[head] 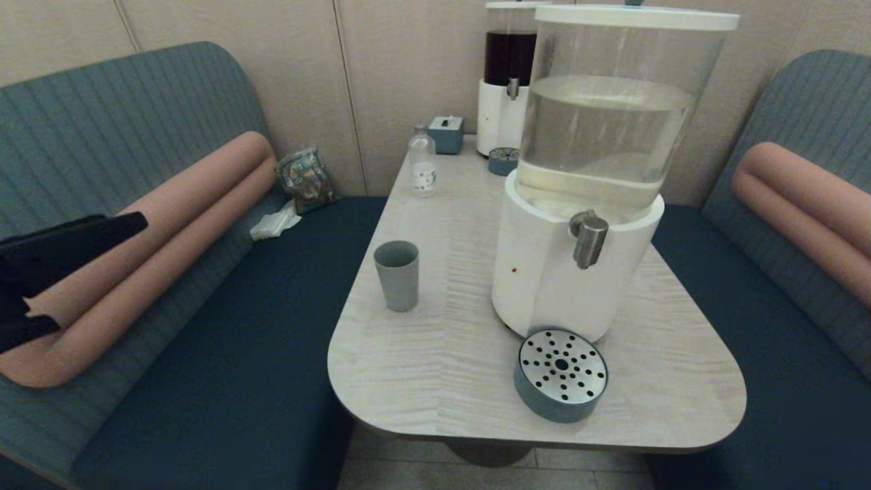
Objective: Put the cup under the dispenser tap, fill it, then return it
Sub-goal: Pick up the cup
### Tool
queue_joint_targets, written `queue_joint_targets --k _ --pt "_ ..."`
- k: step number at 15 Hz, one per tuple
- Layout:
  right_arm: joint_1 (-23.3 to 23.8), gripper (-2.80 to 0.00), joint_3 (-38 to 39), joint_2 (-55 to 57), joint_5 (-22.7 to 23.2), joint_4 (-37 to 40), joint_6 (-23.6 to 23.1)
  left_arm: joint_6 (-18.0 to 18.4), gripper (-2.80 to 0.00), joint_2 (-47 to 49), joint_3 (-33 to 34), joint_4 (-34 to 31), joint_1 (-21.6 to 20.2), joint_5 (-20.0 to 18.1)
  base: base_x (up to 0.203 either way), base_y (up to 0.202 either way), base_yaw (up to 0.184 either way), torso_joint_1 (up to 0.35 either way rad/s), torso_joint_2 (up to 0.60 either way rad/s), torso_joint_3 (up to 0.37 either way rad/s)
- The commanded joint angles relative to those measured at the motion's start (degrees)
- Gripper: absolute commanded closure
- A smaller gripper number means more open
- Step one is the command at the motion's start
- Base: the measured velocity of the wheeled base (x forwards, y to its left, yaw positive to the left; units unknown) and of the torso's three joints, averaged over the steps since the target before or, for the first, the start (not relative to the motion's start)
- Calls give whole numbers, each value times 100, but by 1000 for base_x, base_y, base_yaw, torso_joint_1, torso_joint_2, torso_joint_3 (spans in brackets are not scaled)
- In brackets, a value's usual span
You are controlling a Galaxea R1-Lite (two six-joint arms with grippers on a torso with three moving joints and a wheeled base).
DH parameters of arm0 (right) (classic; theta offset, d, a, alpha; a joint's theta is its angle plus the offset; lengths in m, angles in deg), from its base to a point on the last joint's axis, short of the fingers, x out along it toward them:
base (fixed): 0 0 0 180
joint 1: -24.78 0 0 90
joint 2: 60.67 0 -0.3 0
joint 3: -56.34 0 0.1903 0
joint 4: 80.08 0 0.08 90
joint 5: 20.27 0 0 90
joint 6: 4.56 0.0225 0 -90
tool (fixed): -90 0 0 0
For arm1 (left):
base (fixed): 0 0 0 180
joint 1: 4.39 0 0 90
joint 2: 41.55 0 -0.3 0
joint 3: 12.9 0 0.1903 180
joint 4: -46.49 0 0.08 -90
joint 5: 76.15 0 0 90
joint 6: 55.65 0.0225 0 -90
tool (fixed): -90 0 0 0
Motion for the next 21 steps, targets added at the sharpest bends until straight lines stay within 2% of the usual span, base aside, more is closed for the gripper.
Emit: queue_joint_targets --k 1,2,3,4,5,6,8,9,12,15,18,21 --pt "1 0 105 -11 0 -3 2 -731 -280 -47 -79 -3 -10 78 0 0 0 0 0 0" --pt "2 0 105 -11 0 -3 -4 -1084 -280 -61 -60 -3 -24 164 0 0 0 0 0 0" --pt "2 0 105 -11 0 -3 -4 -961 -280 -51 3 23 -25 132 0 0 0 0 0 0" --pt "-6 0 105 -11 0 -3 -4 -528 -280 -33 64 75 -27 -99 0 0 0 0 0 0" --pt "-6 0 105 -11 3 -3 -4 39 -280 6 168 173 -37 -597 0 0 0 0 0 0" --pt "0 0 105 -11 3 -3 -4 607 -280 126 290 319 -49 -1254 0 0 0 0 0 0" --pt "-6 0 105 -11 0 -3 -4 1070 -280 542 508 817 -69 -2527 0 0 0 0 0 0" --pt "-6 0 105 -11 6 -3 -4 1168 -280 847 564 1187 -104 -2855 0 0 0 0 0 0" --pt "2 0 105 -11 0 -3 -4 1769 -280 2131 631 2554 -214 -3229 0 0 0 0 0 0" --pt "0 0 105 -11 4 -3 -1 2279 -280 3680 725 4229 -507 -3390 0 0 0 0 0 0" --pt "-6 0 105 -11 0 -3 -4 2285 -280 4920 703 5753 -858 -3544 0 0 0 0 0 0" --pt "-6 0 105 -11 0 -3 -4 2330 -280 5809 627 6089 -959 -4042 0 0 0 0 0 0"
